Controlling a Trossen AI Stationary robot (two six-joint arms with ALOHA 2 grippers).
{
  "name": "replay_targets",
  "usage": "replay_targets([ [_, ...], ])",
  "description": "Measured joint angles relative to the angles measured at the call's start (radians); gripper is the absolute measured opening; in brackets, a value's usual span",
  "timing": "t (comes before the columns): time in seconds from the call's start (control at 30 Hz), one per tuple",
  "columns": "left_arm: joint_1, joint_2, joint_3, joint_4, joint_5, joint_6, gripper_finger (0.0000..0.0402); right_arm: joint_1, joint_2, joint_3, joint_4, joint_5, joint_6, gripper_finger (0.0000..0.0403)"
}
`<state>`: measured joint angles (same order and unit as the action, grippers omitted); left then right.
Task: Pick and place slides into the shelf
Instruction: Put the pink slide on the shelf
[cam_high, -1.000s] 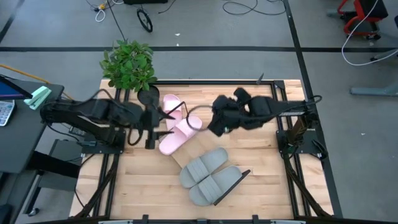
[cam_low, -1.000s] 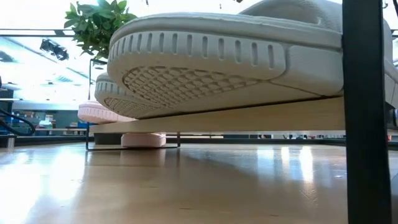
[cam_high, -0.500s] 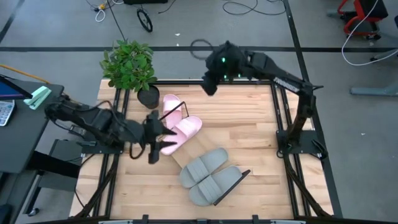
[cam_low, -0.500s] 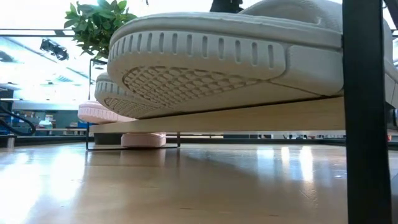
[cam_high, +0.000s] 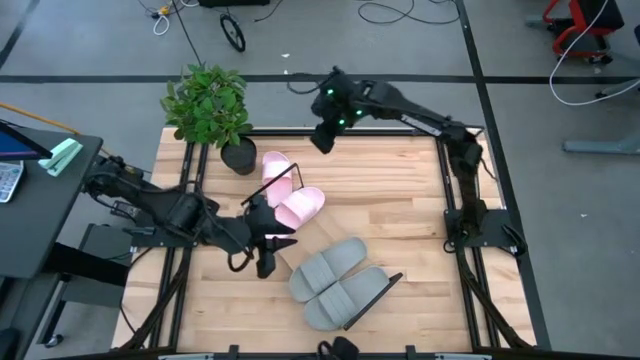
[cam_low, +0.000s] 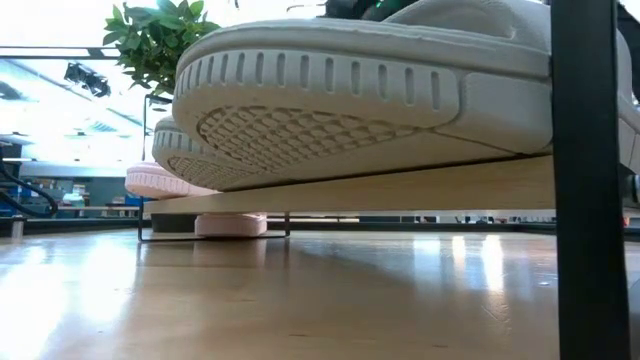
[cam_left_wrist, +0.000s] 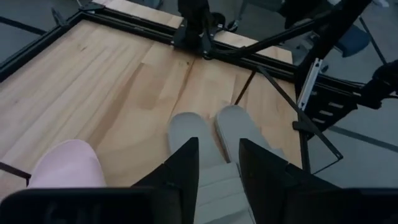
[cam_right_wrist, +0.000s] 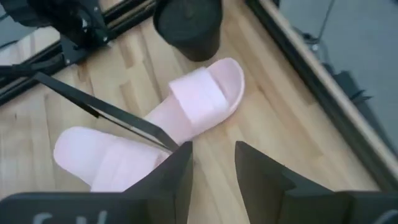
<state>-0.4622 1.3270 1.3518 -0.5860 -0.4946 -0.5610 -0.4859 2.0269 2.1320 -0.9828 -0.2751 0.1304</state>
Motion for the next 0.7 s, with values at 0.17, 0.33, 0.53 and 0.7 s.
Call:
replay_targets([
  [0.17,-0.007,-0.009,0.0,-0.007,0.008,0.028,0.0112,0.004,0.073,0.0,0.101,-0.091,0.051,0.0131],
  [0.33,-0.008,-0.029,0.0,-0.027,0.031,0.099,0.0115,0.001,0.135,-0.001,0.206,-0.158,0.147,0.0139],
  [0.53,-0.006,-0.083,0.0,-0.091,0.032,0.117,0.0117,0.002,0.184,-0.001,0.244,-0.161,0.222,0.0151],
  [0.7,-0.006,-0.124,0.001,-0.135,0.032,0.127,0.011,0.01,0.202,0.001,0.274,-0.154,0.238,0.016],
])
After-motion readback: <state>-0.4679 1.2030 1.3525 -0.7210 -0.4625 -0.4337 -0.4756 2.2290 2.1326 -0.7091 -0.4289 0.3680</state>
